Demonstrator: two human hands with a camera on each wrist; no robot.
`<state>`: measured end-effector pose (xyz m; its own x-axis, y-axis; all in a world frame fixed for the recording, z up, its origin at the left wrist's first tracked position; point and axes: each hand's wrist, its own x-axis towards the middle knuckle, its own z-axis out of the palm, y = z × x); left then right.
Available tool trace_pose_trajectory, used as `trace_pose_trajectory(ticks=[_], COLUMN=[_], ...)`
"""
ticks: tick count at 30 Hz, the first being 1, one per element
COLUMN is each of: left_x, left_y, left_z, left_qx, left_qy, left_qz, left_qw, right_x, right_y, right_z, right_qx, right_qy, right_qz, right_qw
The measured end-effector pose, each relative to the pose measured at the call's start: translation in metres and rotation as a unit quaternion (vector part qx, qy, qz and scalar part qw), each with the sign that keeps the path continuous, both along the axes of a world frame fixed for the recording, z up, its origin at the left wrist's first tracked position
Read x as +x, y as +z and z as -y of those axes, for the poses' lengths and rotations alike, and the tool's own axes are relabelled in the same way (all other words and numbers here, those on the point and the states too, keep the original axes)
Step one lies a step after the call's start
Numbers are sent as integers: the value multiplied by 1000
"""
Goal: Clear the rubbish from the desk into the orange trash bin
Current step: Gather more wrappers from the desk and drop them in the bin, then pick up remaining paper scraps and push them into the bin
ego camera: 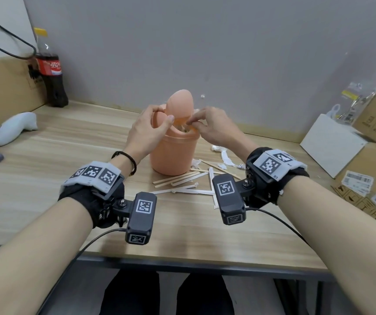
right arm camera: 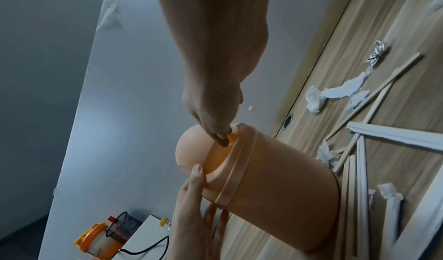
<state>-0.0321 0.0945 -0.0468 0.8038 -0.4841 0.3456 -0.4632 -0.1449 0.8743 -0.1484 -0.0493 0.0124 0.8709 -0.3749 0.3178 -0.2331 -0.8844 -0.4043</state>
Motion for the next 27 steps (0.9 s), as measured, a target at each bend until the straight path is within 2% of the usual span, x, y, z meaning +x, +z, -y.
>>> trace_pose_trajectory(ticks=[10, 19, 27], left_x=[1, -4, -13], left_y=[-1, 1, -1], left_z=[1, 11, 21], left_qx=[-2, -10, -31], left_qy=[-4, 3, 20], left_qz=[5, -19, -29], left_qw=[1000, 1000, 999], right_x=[-15, -69, -134], right_y=[1, -43, -81], right_z=[16, 61, 99], right_qx=[65, 136, 136], right_qy=[-35, -111, -266], right_qz=[46, 5, -48], right_qw=[996, 984, 953])
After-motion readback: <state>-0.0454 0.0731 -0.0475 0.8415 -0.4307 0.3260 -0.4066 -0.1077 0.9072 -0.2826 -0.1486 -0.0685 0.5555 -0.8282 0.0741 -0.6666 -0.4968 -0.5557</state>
